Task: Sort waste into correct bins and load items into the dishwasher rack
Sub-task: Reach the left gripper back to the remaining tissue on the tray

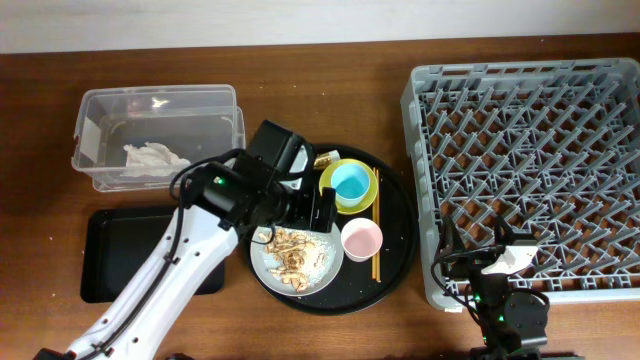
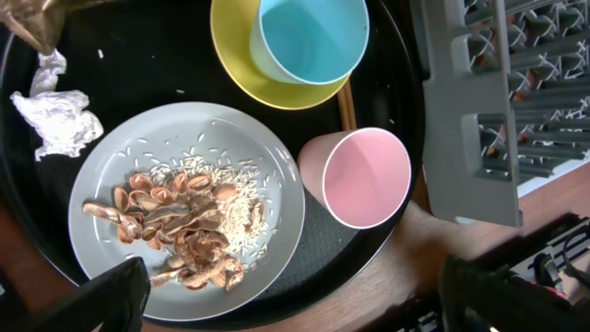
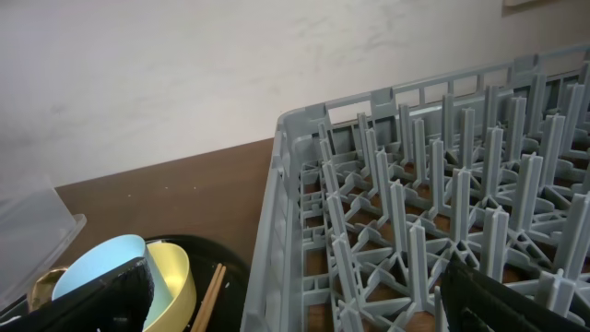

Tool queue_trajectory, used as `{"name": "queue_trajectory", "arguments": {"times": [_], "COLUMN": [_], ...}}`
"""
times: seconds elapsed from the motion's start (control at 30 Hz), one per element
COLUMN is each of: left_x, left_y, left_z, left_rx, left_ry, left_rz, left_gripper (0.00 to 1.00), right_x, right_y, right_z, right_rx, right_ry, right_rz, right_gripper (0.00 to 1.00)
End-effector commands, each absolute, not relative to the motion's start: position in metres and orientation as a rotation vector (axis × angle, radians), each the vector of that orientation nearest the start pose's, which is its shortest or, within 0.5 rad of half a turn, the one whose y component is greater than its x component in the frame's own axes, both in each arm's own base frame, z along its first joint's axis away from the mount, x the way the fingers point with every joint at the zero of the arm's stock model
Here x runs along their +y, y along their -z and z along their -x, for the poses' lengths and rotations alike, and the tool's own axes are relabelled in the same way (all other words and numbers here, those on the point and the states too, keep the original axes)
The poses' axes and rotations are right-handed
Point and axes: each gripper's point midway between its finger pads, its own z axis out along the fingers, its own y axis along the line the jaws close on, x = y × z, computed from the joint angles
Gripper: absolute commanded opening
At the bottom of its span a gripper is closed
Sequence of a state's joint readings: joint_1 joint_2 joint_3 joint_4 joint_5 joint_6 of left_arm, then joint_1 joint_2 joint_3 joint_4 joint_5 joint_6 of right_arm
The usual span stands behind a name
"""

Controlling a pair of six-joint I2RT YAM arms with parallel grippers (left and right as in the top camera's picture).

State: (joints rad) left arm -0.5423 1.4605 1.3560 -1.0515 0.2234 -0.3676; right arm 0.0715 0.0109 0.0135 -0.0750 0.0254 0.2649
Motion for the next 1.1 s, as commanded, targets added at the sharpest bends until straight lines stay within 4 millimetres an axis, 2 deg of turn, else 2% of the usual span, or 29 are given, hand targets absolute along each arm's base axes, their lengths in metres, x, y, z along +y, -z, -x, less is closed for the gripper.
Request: {"name": "queue_trajectory", "arguments": {"times": [0.0,0.13,0.17,0.27,0.53,0.77,0.83,0.9,0.93,1.03,1.07], "left_x": [-0.198,-0.192,-0.19,-0.188,-0.187,-0.184,-0.164,-0.137,-0.132,-0.14,-0.135], "left_y": [-0.188,-0.183,-0.178,-0.165,-0.161,-0.139,-0.132,-0.127,-0.127,-0.125,-0.123], "left_z": [-0.274,-0.268,-0.266,-0.258,-0.257,-0.256,-0.266,-0.278,-0.283,-0.3,-0.305], "left_rx": [2.794,2.83,2.84,2.872,2.883,2.91,2.875,2.809,2.775,2.703,2.672], "left_ry": [0.467,0.43,0.414,0.375,0.366,0.354,0.181,-0.015,-0.042,0.01,-0.023], "left_rz": [-0.275,-0.27,-0.271,-0.289,-0.29,-0.169,-0.104,0.09,0.139,0.174,0.231], "left_gripper": [0.9,0.89,0.83,0.82,0.79,0.74,0.73,0.7,0.71,0.7,0.7], "right_x": [0.01,0.01,0.01,0.01,0.01,0.01,0.01,0.01,0.01,0.01,0.01], "right_y": [-0.156,-0.156,-0.156,-0.156,-0.156,-0.156,-0.156,-0.156,-0.156,-0.156,-0.156], "right_z": [-0.246,-0.246,-0.246,-0.246,-0.246,-0.246,-0.246,-0.246,-0.246,-0.246,-0.246], "right_rx": [1.641,1.641,1.641,1.641,1.641,1.641,1.641,1.641,1.641,1.641,1.641], "right_ry": [-0.224,-0.224,-0.224,-0.224,-0.224,-0.224,-0.224,-0.224,-0.224,-0.224,-0.224], "right_rz": [-0.191,-0.192,-0.191,-0.191,-0.191,-0.192,-0.191,-0.192,-0.192,-0.191,-0.192], "right_gripper": [0.98,0.98,0.98,0.98,0.98,0.98,0.98,0.98,0.98,0.98,0.98]}}
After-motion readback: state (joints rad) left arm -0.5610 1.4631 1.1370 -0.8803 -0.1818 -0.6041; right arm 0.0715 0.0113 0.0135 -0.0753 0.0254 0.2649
